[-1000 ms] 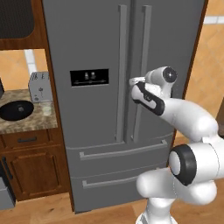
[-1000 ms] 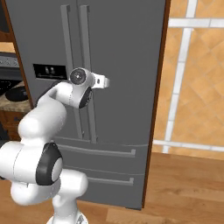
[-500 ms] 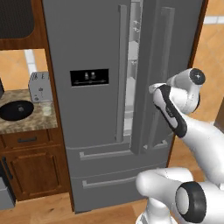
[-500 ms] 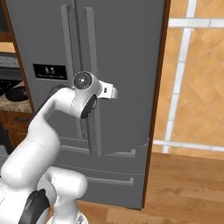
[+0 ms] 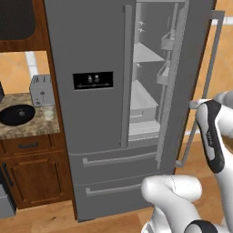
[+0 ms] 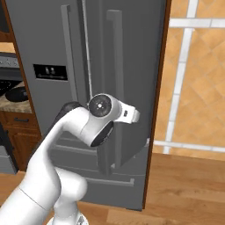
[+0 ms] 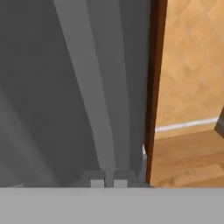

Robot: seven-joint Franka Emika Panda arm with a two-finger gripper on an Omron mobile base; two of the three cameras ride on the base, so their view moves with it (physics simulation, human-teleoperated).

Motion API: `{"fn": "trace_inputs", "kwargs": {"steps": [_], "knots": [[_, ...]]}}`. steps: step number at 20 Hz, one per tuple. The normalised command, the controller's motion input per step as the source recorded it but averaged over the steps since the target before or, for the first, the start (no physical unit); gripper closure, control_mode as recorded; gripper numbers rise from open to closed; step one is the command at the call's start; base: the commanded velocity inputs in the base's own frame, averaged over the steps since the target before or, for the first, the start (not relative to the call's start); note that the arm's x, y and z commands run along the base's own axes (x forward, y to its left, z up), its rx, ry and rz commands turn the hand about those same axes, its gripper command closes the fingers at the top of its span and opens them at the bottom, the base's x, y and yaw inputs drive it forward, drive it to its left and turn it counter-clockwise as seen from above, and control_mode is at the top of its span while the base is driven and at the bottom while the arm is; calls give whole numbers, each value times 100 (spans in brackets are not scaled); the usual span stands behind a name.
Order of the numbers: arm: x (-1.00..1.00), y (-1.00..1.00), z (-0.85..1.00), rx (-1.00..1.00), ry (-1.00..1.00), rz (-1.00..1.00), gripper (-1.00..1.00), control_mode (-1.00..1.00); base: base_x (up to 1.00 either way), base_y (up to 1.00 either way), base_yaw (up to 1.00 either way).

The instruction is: Grab a lemon wedge from the fridge and one ice cube from the ice bowl, and put them in the glass of lemonade.

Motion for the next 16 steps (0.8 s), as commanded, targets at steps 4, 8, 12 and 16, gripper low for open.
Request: {"fn": "trace_inputs", "kwargs": {"steps": [4, 8, 12, 16], "knots": [[-83, -56, 10, 4, 11, -8, -100, -100, 0, 0, 0], [-45, -1, 58, -1, -3, 0, -100, -100, 0, 0, 0], [-26, 29, 77, -19, -17, 2, -100, -100, 0, 0, 0], [-8, 64, 50, -36, -4, 0, -100, -100, 0, 0, 0]]}}
